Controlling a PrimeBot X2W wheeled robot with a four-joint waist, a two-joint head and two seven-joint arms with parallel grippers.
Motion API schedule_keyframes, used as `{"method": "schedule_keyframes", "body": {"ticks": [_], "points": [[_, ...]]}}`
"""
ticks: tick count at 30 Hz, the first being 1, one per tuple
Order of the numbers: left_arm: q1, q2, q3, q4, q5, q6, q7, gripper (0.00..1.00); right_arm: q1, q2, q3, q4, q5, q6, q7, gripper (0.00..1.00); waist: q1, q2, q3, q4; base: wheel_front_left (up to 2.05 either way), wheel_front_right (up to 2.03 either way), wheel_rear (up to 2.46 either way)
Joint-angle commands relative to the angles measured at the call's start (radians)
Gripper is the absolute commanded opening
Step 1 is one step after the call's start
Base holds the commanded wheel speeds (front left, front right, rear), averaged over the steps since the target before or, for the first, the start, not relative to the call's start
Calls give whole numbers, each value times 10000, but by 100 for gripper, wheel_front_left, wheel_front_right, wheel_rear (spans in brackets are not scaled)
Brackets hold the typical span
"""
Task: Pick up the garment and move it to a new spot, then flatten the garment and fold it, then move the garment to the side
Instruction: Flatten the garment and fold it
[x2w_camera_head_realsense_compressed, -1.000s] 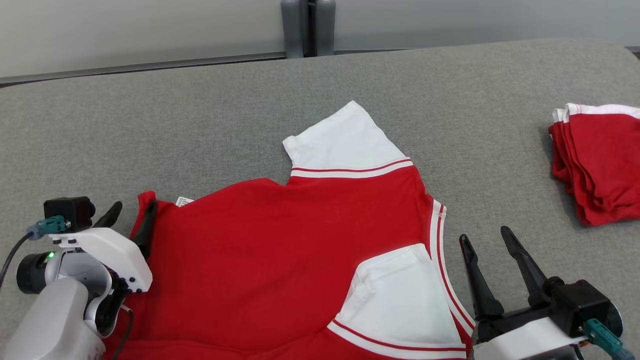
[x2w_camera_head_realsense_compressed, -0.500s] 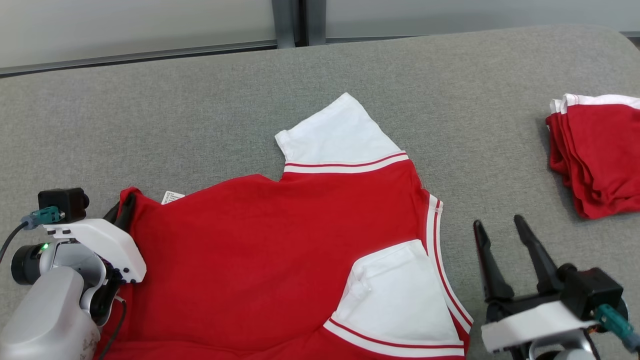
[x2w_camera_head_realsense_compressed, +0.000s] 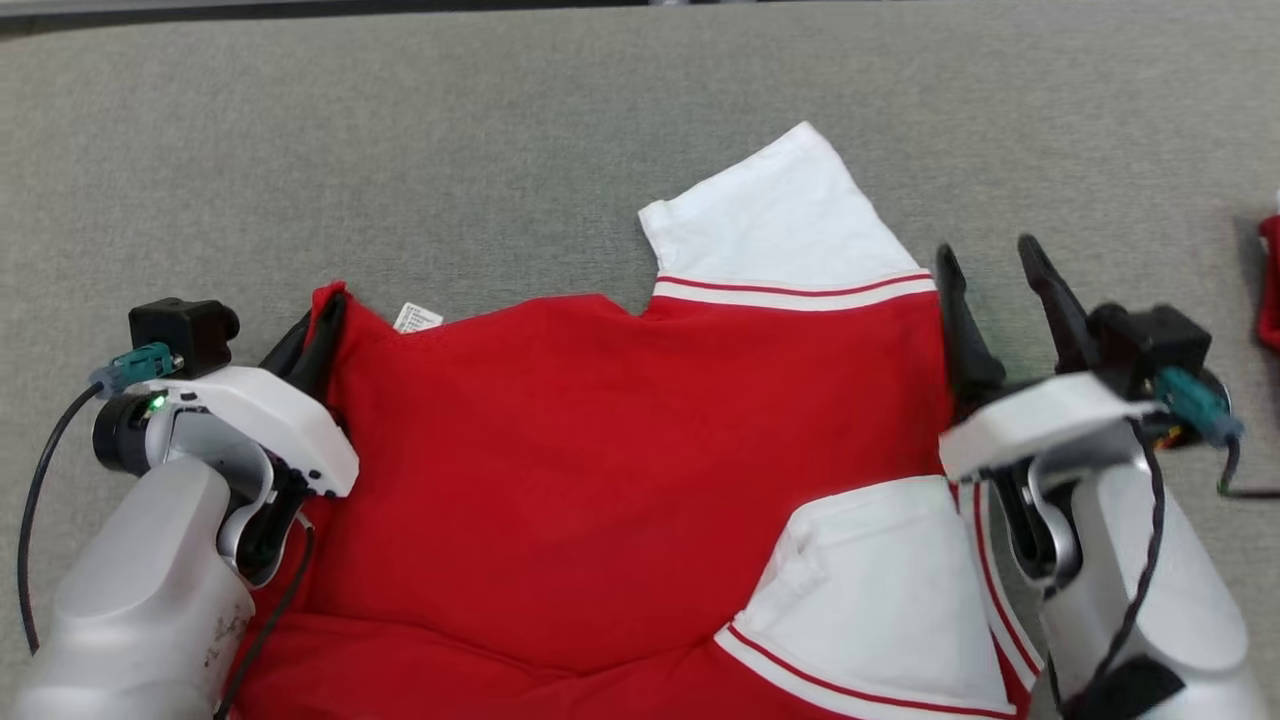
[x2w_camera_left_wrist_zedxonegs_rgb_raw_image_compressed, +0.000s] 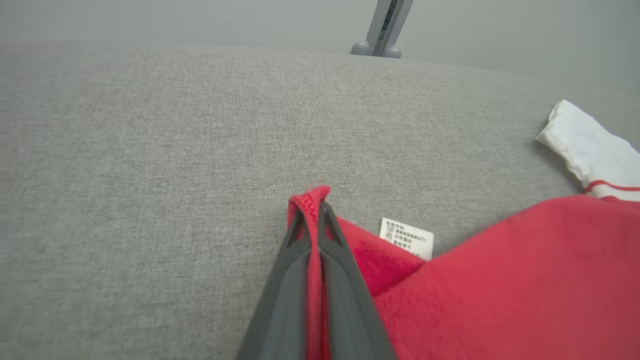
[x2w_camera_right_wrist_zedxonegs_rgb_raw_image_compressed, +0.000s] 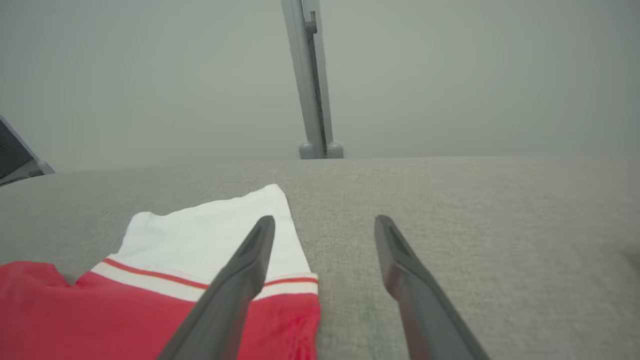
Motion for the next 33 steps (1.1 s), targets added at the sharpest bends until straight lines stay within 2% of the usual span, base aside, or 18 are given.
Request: {"method": "schedule_keyframes", "body": {"ticks": [1, 11, 17, 22, 23, 24, 25, 33], "points": [[-320, 39, -180, -127, -157, -11, -158, 0, -880, -18, 138, 522, -96, -4, 108, 100, 0, 0, 513, 527, 0, 0, 0], [-1140, -264, -1397, -470, -751, -12, -727, 0, -4962, -59, 564, 4538, -656, -4, 1100, 100, 0, 0, 944, 1535, 0, 0, 0], [-1576, -432, -2063, -358, -1260, -12, -1048, 0, -6438, -263, -174, 7017, -1219, -5, 1692, 100, 0, 0, 1093, 1983, 0, 0, 0], [-1703, -375, -2335, -220, -1512, -13, -1170, 0, -6787, -231, -447, 7877, -1496, -4, 1878, 100, 0, 0, 1072, 2008, 0, 0, 0], [-1718, -351, -2393, -188, -1559, -13, -1204, 0, -6844, -207, -465, 8024, -1528, -4, 1906, 41, 0, 0, 1061, 1997, 0, 0, 0], [-1719, -317, -2448, -150, -1620, -13, -1228, 0, -6908, -178, -445, 8153, -1546, -4, 1933, 5, 0, 0, 1038, 1973, 0, 0, 0], [-1725, -286, -2492, -126, -1679, -13, -1243, 0, -6986, -162, -427, 8231, -1531, -4, 1848, 0, 0, 0, 1014, 1946, 0, 0, 0], [-1633, 266, -2396, -55, -1895, -13, -1396, 0, -7169, -71, 109, 8190, -1135, -5, 566, 0, 0, 0, 623, 1599, 0, 0, 0]]}}
